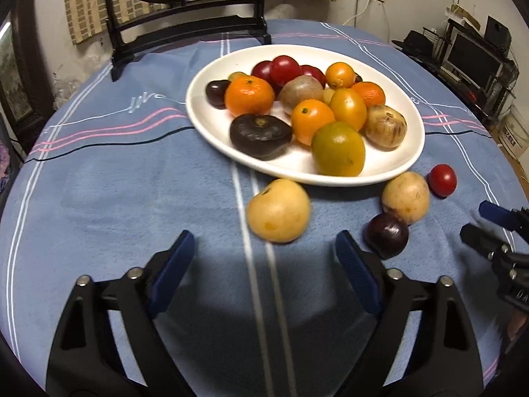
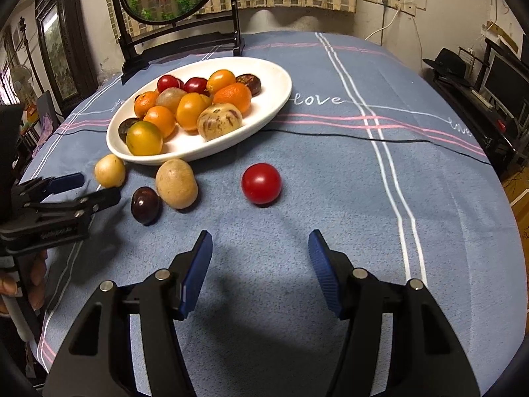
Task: Organize fruits
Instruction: 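Grasp a pale tan fruit with the left tool while the right tool grasps a red plum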
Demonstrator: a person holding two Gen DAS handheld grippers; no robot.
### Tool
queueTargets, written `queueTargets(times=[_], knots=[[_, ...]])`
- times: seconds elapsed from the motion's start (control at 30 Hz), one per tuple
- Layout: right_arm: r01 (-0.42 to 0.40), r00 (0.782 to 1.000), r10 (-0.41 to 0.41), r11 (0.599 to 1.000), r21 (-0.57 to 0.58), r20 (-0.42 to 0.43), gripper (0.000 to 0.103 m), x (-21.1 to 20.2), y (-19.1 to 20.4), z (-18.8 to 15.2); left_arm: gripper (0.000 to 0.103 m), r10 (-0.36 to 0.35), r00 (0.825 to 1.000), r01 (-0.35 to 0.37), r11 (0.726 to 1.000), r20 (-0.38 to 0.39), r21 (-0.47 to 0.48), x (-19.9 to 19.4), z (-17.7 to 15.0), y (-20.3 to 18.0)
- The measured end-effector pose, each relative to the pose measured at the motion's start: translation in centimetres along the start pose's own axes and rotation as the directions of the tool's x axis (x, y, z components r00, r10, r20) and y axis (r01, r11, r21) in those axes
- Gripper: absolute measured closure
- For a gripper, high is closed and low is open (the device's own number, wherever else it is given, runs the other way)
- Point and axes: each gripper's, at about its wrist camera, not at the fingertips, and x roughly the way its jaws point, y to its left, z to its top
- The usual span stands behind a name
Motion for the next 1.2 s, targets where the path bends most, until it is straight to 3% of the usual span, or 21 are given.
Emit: queueTargets(times=[0.13, 0.2, 0.47, 0.97, 1.03, 1.1, 1.2], knots=[[0.002, 1.000, -0.002, 1.000, -0.012, -0.006, 0.042, 0.1, 0.3, -0.1, 0.049, 0.018, 1.000, -0.018, 1.000, -0.017, 0.018, 0.9, 0.4, -0.3], [0.007, 1.000, -0.007, 1.000, -0.017, -0.009, 0.042, 0.2, 0.3, -0.1, 0.064, -0.018, 1.000, 0.018, 0.999, -0.011, 0.028, 0.7, 0.5, -0.4], [0.066, 0.997, -0.067, 0.998, -0.024, -0.041, 0.042, 1.9, -0.6, 1.2, 0.065, -0.046, 0.999, 0.046, 0.999, 0.012, 0.029, 0.2, 0.1, -0.5], [0.076, 0.995, -0.080, 0.995, -0.065, -0.059, 0.042, 4.9, 0.3, 4.0, 0.064, -0.072, 0.997, 0.072, 0.997, 0.007, -0.010, 0.4, 0.2, 0.3], [0.087, 0.995, -0.091, 0.993, -0.080, -0.050, 0.047, 5.1, 0.6, 4.2, 0.064, -0.073, 0.997, 0.073, 0.997, 0.004, -0.010, 0.5, 0.2, 0.3], [0.063, 0.996, -0.067, 0.994, -0.086, -0.051, 0.065, 5.2, 0.9, 4.3, 0.064, -0.073, 0.997, 0.073, 0.997, 0.003, -0.010, 0.5, 0.1, 0.3], [0.079, 0.996, -0.083, 0.993, -0.090, -0.037, 0.072, 4.8, 1.2, 4.2, 0.064, -0.072, 0.997, 0.072, 0.997, 0.002, -0.009, 0.5, 0.2, 0.3]])
